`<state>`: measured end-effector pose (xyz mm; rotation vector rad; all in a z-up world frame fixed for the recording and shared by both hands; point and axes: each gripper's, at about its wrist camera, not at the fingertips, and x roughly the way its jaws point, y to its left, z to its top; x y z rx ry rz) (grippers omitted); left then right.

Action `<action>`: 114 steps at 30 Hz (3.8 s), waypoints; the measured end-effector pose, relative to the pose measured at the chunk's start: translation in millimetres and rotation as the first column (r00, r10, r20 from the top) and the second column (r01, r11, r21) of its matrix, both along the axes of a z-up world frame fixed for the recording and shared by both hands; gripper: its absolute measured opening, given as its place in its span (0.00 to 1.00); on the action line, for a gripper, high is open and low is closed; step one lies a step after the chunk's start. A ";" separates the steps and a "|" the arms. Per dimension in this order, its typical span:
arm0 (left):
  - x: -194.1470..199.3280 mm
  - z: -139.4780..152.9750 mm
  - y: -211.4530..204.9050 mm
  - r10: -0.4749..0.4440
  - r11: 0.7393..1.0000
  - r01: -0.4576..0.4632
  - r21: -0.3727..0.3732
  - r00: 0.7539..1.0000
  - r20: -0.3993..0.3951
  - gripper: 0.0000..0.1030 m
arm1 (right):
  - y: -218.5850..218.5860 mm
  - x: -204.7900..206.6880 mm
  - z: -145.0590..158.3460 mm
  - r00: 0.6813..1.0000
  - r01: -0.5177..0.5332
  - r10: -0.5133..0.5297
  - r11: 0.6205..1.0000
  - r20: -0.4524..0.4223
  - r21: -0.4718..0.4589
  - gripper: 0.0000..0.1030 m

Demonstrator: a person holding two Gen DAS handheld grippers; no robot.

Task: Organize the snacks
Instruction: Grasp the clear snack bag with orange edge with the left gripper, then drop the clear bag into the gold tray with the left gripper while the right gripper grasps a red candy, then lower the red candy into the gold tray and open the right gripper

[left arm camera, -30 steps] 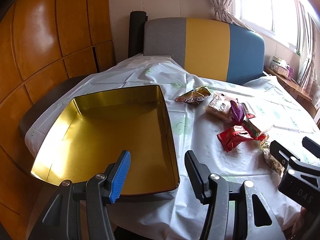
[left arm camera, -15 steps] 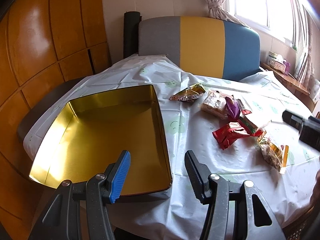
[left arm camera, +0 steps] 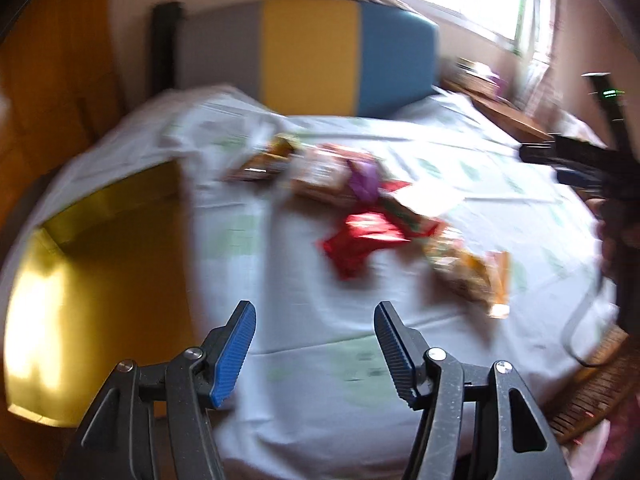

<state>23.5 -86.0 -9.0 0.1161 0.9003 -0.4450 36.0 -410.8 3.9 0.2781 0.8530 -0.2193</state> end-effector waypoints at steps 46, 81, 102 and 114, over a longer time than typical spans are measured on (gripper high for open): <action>-2.2 3.5 -9.9 -0.098 0.990 0.090 -0.112 0.993 -0.070 0.30 | 78.5 21.2 -42.6 0.908 -0.347 0.392 0.902 -0.151 0.258 0.69; 119.4 -0.8 155.1 0.454 0.881 -0.456 -0.127 0.890 -0.046 0.47 | 185.7 61.5 -86.1 0.931 -0.300 0.345 0.910 -0.121 0.287 0.41; 25.9 -10.3 170.2 0.487 0.869 -0.488 -0.086 0.873 -0.032 0.47 | 187.4 35.2 -72.3 0.944 -0.308 0.328 0.909 -0.026 0.280 0.39; 15.7 -9.8 190.7 0.543 0.833 -0.543 -0.107 0.839 -0.032 0.47 | 252.4 20.4 -23.3 0.847 -0.530 0.525 0.815 0.090 0.236 0.39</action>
